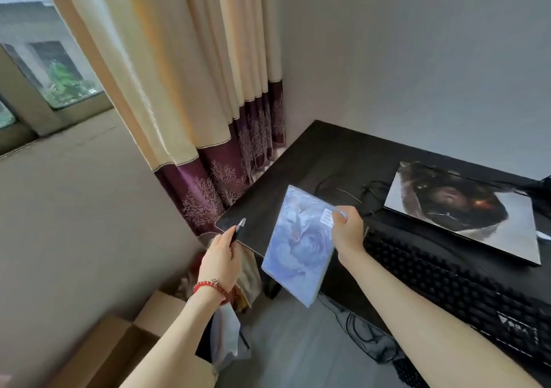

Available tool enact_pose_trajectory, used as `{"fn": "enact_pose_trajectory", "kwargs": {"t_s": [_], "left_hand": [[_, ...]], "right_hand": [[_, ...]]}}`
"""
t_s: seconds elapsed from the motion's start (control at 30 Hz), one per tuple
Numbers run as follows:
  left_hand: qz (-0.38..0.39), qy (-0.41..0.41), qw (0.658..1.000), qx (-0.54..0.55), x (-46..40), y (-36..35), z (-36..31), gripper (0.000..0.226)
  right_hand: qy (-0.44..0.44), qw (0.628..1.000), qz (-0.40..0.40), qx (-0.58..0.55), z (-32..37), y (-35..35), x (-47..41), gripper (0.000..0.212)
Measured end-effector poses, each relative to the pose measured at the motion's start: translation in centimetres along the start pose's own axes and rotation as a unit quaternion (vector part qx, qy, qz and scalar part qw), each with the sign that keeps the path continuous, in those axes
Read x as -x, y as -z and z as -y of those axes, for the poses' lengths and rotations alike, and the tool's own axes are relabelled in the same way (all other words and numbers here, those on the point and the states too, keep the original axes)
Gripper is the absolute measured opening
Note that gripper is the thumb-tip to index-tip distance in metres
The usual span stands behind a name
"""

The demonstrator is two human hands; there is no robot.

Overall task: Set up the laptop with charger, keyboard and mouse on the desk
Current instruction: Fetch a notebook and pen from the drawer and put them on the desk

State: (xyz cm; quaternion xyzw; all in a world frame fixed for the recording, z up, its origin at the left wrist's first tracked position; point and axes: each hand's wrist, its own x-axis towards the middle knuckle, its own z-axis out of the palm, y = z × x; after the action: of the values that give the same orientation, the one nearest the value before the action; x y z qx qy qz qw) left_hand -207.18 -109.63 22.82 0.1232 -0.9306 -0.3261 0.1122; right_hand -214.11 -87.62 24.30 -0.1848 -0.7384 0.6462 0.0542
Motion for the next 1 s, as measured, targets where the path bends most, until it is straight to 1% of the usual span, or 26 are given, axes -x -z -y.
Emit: {"fn": "enact_pose_trajectory", "kwargs": {"t_s": [0.17,0.23,0.3,0.37,0.4,0.43,0.47,0.5,0.53,0.57,0.6,0.63,0.67,0.7,0.73,0.77,0.8,0.83,0.87,0.9,0.93,0.97,1.0], "left_hand": [[0.051,-0.001,0.998,-0.024,-9.1,-4.9,0.6,0.033],[0.06,0.018,0.998,-0.03,-12.2,-7.0,1.0,0.034],[0.075,0.032,0.996,-0.031,-14.4,-8.4,1.4,0.036],[0.089,0.048,0.994,-0.027,-16.2,-9.5,1.9,0.037],[0.096,0.058,0.993,-0.025,-17.2,-10.1,2.1,0.037],[0.102,0.065,0.992,-0.025,-18.0,-10.4,2.2,0.038],[0.107,0.072,0.991,-0.025,-18.9,-10.7,2.3,0.038],[0.108,0.074,0.991,-0.025,-19.7,-10.9,2.4,0.038],[0.113,0.075,0.99,-0.024,-20.6,-11.3,2.6,0.037],[0.117,0.075,0.99,-0.023,-21.2,-11.5,2.7,0.037],[0.122,0.075,0.989,-0.024,-21.7,-11.7,2.8,0.036],[0.128,0.075,0.989,-0.025,-22.3,-12.0,2.8,0.035],[0.141,0.078,0.987,-0.027,-22.8,-12.5,3.2,0.035],[0.145,0.078,0.986,-0.029,-23.1,-12.8,3.2,0.035],[0.147,0.078,0.986,-0.03,-23.2,-12.9,3.1,0.034],[0.154,0.081,0.984,-0.028,-23.4,-13.1,3.3,0.034],[0.158,0.084,0.984,-0.025,-23.4,-13.3,3.5,0.034],[0.162,0.083,0.983,-0.022,-23.4,-13.3,3.8,0.033],[0.167,0.082,0.982,-0.021,-23.3,-13.3,4.1,0.033],[0.172,0.081,0.982,-0.021,-23.2,-13.2,4.5,0.033],[0.173,0.081,0.981,-0.021,-23.2,-13.1,4.8,0.033],[0.172,0.082,0.982,-0.021,-23.2,-13.0,5.2,0.033],[0.172,0.082,0.981,-0.019,-23.4,-12.8,5.4,0.034]], "right_hand": [[-0.043,0.999,0.014,0.012,-1.1,-5.6,-9.2,0.016],[-0.078,0.997,0.021,0.01,-2.1,-7.6,-12.8,0.017],[-0.121,0.992,0.008,-0.021,-2.9,-9.2,-15.1,0.017],[-0.151,0.986,-0.024,-0.06,-3.4,-10.4,-17.0,0.016],[-0.164,0.984,-0.038,-0.057,-3.6,-10.7,-17.8,0.019],[-0.169,0.984,-0.04,-0.034,-4.1,-10.7,-18.4,0.019],[-0.167,0.985,-0.027,0.022,-4.5,-10.5,-18.7,0.013],[-0.158,0.981,0.005,0.114,-4.9,-9.9,-18.8,0.008],[-0.148,0.957,0.057,0.244,-5.3,-9.1,-18.8,0.007],[-0.139,0.909,0.124,0.374,-5.8,-8.2,-18.7,0.008],[-0.124,0.852,0.191,0.472,-6.1,-7.4,-18.5,0.011],[-0.102,0.797,0.237,0.546,-6.1,-7.1,-18.6,0.014],[-0.076,0.757,0.263,0.593,-6.1,-7.2,-18.8,0.016],[-0.025,0.741,0.27,0.614,-5.9,-7.5,-19.0,0.017],[0.046,0.74,0.276,0.612,-5.8,-7.9,-19.3,0.021],[0.117,0.732,0.304,0.598,-6.0,-8.8,-19.6,0.03],[0.177,0.71,0.356,0.581,-6.3,-9.7,-20.0,0.043],[0.215,0.672,0.416,0.575,-6.6,-10.8,-20.3,0.056],[0.23,0.627,0.462,0.584,-7.0,-11.7,-20.5,0.067],[0.235,0.591,0.487,0.599,-7.4,-12.5,-20.5,0.074],[0.235,0.574,0.489,0.613,-7.9,-12.9,-20.5,0.078],[0.236,0.58,0.472,0.621,-8.6,-13.2,-20.4,0.08],[0.237,0.596,0.445,0.625,-8.9,-13.3,-20.2,0.081]]}}
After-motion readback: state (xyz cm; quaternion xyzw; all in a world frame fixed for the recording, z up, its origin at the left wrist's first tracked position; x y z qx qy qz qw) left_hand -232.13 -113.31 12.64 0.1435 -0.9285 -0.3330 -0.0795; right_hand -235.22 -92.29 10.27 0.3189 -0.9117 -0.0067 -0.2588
